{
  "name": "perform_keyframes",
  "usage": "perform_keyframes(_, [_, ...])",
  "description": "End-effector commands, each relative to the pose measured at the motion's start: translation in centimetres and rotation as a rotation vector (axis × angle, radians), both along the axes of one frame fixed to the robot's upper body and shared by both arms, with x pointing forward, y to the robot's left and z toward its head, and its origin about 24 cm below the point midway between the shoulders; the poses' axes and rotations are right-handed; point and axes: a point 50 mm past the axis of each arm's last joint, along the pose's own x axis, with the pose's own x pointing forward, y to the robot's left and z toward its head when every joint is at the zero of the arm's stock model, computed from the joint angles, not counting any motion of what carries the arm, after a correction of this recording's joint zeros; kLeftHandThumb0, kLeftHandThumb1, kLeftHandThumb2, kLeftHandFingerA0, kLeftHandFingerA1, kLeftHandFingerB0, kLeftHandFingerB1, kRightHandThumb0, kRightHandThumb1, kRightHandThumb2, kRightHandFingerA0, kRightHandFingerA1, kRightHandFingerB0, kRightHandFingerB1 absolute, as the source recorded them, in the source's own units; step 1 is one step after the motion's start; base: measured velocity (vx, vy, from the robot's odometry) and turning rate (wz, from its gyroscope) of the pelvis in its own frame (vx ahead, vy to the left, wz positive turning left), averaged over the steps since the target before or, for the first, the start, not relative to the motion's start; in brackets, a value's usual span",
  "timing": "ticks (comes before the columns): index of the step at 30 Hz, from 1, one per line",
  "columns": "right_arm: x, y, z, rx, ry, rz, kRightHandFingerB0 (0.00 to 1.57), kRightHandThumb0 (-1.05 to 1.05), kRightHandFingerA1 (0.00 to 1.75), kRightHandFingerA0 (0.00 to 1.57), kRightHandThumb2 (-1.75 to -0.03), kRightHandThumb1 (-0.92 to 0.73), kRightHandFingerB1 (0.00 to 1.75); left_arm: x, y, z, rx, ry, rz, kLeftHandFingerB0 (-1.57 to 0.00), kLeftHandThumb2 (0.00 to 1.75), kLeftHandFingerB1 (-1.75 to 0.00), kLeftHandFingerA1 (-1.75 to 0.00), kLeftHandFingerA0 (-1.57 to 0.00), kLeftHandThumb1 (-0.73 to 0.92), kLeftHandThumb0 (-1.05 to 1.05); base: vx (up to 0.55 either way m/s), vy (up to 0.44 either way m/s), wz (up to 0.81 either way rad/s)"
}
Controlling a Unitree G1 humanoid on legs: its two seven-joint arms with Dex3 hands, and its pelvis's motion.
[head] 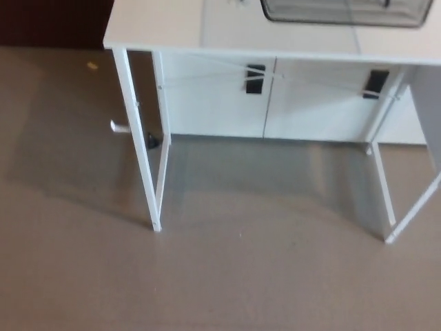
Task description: The robot walk towards a table in front and then pushes a layer of a file tray back to its original position using its right hand
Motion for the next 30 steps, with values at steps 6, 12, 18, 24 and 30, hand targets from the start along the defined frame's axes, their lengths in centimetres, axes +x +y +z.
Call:
perform_keyframes(6, [0.1,-0.2,0.2,-0.016,0.006,0.001,0.53,-0.25,0.44,0.7,-0.56,-0.52,0.41,-0.2,0.2,0.0,0.031,0.009,-0.015,-0.43,0.52,-0.33,-0.42,-0.42,0.46,-0.18,0.43,-0.133,0.25])
perform_keyframes(12, [0.2,-0.2,0.3,-0.012,0.003,-0.002,0.54,-0.23,0.44,0.69,-0.56,-0.53,0.41,0.0,0.4,-0.1,0.025,0.01,-0.011,-0.42,0.52,-0.33,-0.43,-0.42,0.46,-0.15,0.38,-0.069,0.14])
perform_keyframes(18, [0.2,-0.1,0.3,-0.009,0.002,0.001,0.54,-0.22,0.45,0.7,-0.56,-0.53,0.41,-0.2,0.3,-0.1,0.017,0.012,0.006,-0.41,0.56,-0.35,-0.44,-0.4,0.44,-0.16,0.27,-0.013,-0.15])
perform_keyframes(24, [0.2,-0.1,0.5,-0.016,0.004,0.002,0.55,-0.24,0.44,0.7,-0.56,-0.53,0.41,-0.3,0.2,-0.1,0.032,0.011,-0.011,-0.41,0.57,-0.36,-0.45,-0.4,0.45,-0.2,0.32,0.155,-0.06])
perform_keyframes(30, [1.0,-0.1,0.6,-0.027,-0.009,0.02,0.54,-0.26,0.44,0.7,-0.56,-0.53,0.41,0.2,0.3,0.0,0.038,-0.003,-0.016,-0.43,0.52,-0.33,-0.43,-0.42,0.46,-0.17,0.11,-0.037,0.07])
